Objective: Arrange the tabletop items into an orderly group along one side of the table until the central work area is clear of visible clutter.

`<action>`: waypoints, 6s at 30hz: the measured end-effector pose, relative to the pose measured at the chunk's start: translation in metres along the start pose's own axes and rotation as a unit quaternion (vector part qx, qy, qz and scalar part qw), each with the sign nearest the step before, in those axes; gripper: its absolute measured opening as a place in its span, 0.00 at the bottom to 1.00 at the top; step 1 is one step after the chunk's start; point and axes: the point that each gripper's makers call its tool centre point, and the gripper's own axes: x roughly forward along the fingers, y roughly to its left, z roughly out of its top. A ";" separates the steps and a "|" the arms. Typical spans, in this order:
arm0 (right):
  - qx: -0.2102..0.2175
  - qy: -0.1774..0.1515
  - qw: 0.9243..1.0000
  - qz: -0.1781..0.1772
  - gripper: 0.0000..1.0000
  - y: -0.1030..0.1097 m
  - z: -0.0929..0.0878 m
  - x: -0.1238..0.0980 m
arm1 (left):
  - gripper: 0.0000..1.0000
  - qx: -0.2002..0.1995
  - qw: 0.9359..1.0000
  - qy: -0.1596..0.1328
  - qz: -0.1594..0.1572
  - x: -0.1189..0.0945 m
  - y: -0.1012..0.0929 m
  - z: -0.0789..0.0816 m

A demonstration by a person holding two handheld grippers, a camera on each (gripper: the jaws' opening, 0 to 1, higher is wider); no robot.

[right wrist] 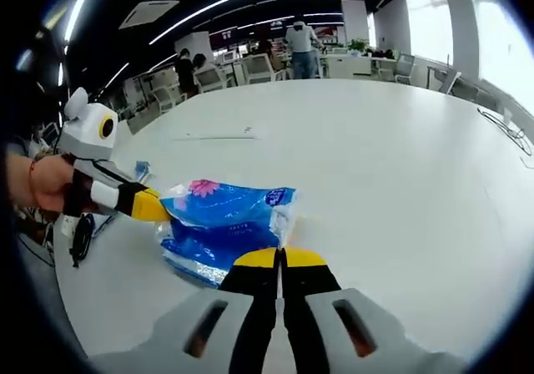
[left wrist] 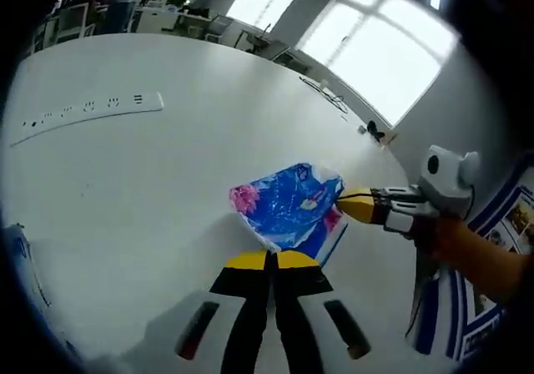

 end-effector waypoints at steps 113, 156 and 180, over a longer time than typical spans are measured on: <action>0.008 -0.011 0.999 -0.033 0.24 0.014 0.011 -0.027 | 0.45 0.044 0.999 -0.024 -0.023 -0.034 -0.013 0.009; -0.010 -0.032 0.999 0.009 0.35 0.119 0.038 -0.042 | 0.55 0.071 0.995 -0.075 -0.003 -0.148 0.015 0.010; -0.029 -0.022 0.999 0.040 0.35 0.191 0.033 -0.047 | 0.56 0.068 0.992 -0.104 0.031 -0.228 0.041 -0.015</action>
